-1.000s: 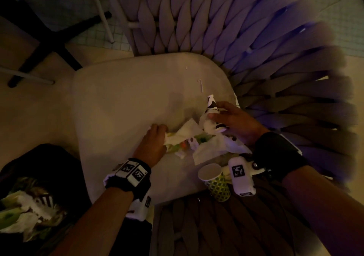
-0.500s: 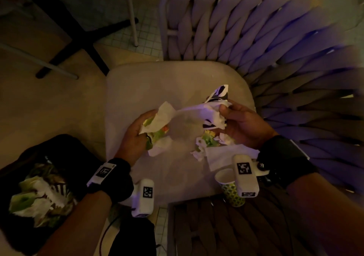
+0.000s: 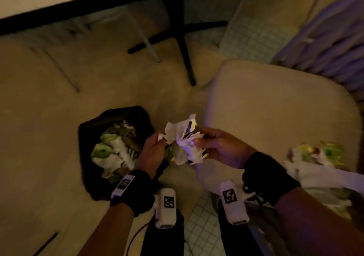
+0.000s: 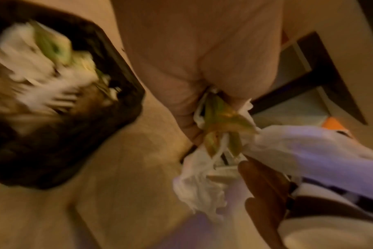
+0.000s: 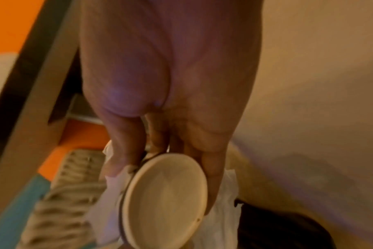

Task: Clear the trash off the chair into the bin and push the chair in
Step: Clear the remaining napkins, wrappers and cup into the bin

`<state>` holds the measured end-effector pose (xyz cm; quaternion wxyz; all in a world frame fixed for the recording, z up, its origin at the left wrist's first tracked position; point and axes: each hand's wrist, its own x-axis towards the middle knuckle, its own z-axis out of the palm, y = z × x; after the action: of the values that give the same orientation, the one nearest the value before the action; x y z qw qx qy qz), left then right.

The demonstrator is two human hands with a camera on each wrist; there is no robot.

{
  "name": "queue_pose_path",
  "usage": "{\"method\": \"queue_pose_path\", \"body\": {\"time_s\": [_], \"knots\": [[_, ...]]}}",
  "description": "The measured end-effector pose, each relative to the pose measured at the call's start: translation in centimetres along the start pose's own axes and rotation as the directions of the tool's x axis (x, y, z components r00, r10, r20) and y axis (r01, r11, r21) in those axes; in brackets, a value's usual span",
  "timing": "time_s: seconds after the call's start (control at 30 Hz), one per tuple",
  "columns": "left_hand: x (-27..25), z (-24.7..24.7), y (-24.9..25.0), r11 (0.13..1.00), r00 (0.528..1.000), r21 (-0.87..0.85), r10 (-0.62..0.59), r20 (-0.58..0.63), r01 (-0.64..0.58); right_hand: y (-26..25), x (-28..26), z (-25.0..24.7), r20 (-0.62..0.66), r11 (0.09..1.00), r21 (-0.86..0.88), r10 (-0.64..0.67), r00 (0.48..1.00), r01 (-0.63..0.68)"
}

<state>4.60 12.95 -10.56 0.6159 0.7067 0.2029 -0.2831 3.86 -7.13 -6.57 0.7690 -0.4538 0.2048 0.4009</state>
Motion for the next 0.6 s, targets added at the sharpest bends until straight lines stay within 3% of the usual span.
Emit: {"method": "queue_pose_path", "body": {"time_s": [0.13,0.3,0.47,0.6], "knots": [[0.3,-11.7,-6.1,0.978,0.967,-0.097,-0.199,-0.157,0.185,5.0,9.1,8.1,-0.069,0.984,-0.125,0.116,0.991,-0.124],[2.2,-23.2,-15.3,0.969,0.95,-0.061,-0.248,-0.189,0.241,11.1,18.5,14.6,-0.205,0.91,-0.327,0.193,0.96,-0.253],[4.8,-26.4,-20.6,0.971,0.941,-0.047,-0.24,-0.237,0.236,16.0,23.9,17.5,-0.304,0.854,-0.405,0.212,0.929,-0.328],[4.1,-25.9,-19.1,0.95,0.945,0.048,-0.299,-0.131,0.307,17.1,24.9,18.2,-0.293,0.843,-0.398,0.257,0.921,-0.362]]}}
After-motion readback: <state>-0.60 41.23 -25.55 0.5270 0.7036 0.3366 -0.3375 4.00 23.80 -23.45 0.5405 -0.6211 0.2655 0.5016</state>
